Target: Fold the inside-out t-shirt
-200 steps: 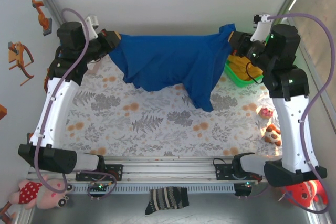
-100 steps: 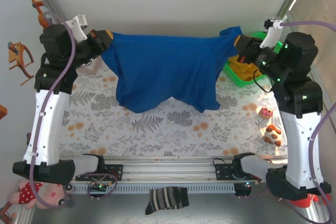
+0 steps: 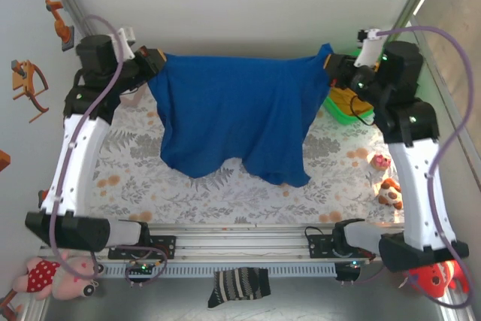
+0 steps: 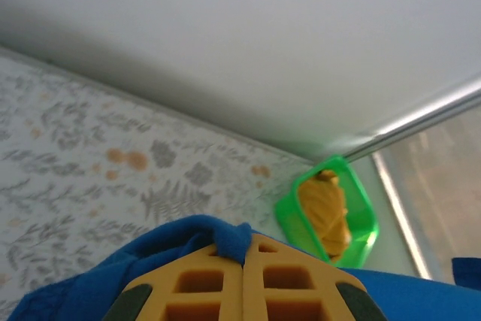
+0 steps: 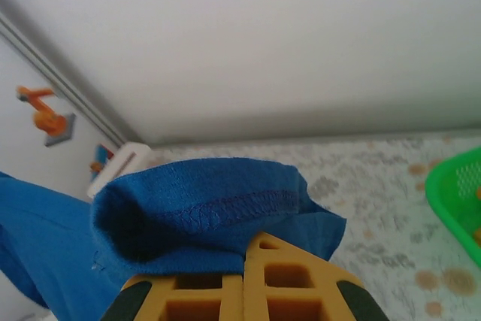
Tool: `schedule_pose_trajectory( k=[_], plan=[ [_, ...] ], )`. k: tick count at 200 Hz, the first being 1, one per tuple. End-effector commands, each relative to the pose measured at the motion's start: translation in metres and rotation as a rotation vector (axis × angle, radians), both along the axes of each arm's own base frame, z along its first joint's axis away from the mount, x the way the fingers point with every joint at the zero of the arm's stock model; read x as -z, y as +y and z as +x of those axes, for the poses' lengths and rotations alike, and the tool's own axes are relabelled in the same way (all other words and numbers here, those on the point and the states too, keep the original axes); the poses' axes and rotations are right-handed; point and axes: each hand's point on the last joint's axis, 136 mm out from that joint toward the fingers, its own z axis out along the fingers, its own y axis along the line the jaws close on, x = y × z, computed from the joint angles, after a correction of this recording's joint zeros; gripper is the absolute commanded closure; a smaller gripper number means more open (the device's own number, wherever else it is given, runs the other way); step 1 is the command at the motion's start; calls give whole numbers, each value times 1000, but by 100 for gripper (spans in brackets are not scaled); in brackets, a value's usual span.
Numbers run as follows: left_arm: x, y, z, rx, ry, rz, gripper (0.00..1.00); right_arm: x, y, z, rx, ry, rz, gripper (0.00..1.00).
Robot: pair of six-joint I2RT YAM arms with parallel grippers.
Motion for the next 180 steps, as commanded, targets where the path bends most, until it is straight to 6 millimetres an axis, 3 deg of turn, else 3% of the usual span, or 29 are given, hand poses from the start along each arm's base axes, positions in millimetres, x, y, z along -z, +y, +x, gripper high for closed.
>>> schedule_pose_trajectory(
  k=[1, 14, 31, 47, 74, 135, 163, 180],
  plan=[
    [25, 17, 24, -47, 33, 91, 100, 7, -7, 24, 43, -12, -39, 100],
    [24, 17, 31, -46, 38, 88, 100, 4, -5, 31, 37, -12, -37, 100],
    [3, 17, 31, -43, -10, 72, 100, -15, -4, 30, 25, -49, -23, 100],
    [-22, 17, 21, -45, -68, 51, 100, -41, -5, 20, 24, -105, -4, 100],
    [-57, 18, -3, -44, -156, 16, 100, -68, -10, -4, 32, -174, 25, 100],
    [-66, 20, -63, -27, -192, -71, 100, -82, -15, -69, 12, -235, 134, 100],
    [-91, 24, -89, -40, -256, -114, 100, -104, -19, -92, 7, -294, 157, 100],
    [-104, 26, -91, -51, -278, -128, 100, -118, -19, -92, 2, -321, 153, 100]
  ],
)
